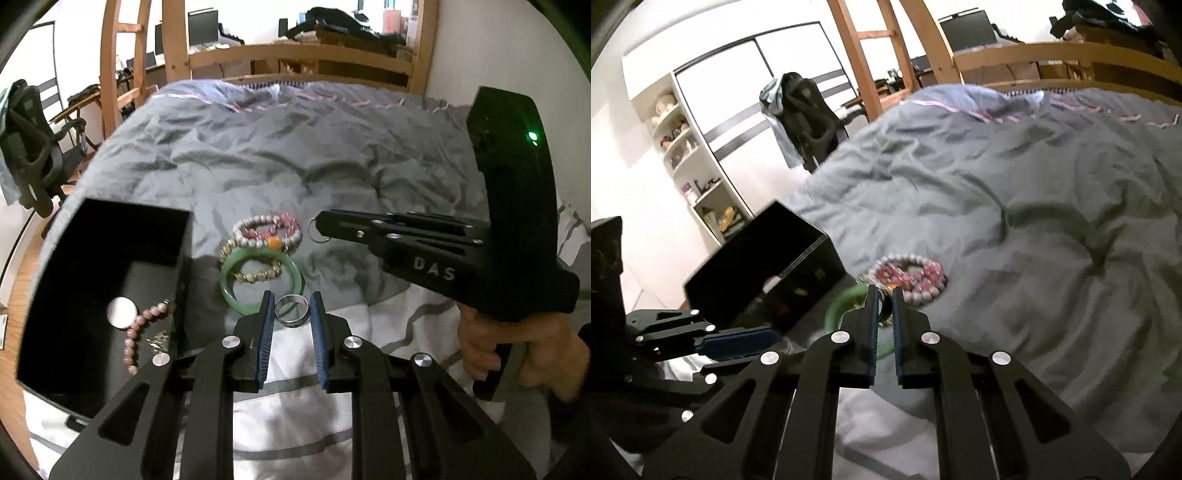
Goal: Organize jewelry
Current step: 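Carry the silver ring into the black box and release it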
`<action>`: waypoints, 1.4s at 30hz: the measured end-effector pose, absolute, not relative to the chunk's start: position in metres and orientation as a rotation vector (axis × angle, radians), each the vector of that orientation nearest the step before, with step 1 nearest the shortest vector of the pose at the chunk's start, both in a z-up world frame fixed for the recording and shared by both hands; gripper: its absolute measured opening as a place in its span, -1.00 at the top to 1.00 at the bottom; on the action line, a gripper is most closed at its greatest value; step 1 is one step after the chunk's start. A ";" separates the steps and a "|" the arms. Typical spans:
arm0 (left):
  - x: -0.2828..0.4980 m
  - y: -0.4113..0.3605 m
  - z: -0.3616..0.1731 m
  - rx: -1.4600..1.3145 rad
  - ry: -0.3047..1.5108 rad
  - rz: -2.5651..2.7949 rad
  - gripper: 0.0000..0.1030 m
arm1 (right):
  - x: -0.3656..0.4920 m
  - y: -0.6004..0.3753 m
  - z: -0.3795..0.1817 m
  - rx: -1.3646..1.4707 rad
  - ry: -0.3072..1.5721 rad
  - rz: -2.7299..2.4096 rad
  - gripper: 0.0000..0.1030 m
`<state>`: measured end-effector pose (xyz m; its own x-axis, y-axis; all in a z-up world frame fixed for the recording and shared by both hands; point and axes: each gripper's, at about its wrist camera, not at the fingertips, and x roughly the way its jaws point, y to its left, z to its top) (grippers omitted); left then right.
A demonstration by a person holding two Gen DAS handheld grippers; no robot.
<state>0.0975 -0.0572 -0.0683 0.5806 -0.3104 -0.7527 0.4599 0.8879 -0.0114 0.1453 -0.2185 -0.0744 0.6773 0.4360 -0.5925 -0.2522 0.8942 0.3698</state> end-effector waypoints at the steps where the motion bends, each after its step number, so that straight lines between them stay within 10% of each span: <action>1: 0.096 -0.055 -0.064 0.189 0.831 -0.452 0.63 | 0.141 -0.216 -0.067 0.260 0.720 0.391 0.84; 22: 0.082 0.046 0.012 0.110 0.680 -0.291 0.63 | 0.125 -0.152 0.018 0.154 0.698 0.400 0.84; 42: 0.097 0.097 -0.007 0.036 0.779 -0.248 0.63 | 0.135 -0.062 -0.011 0.048 0.821 0.444 0.84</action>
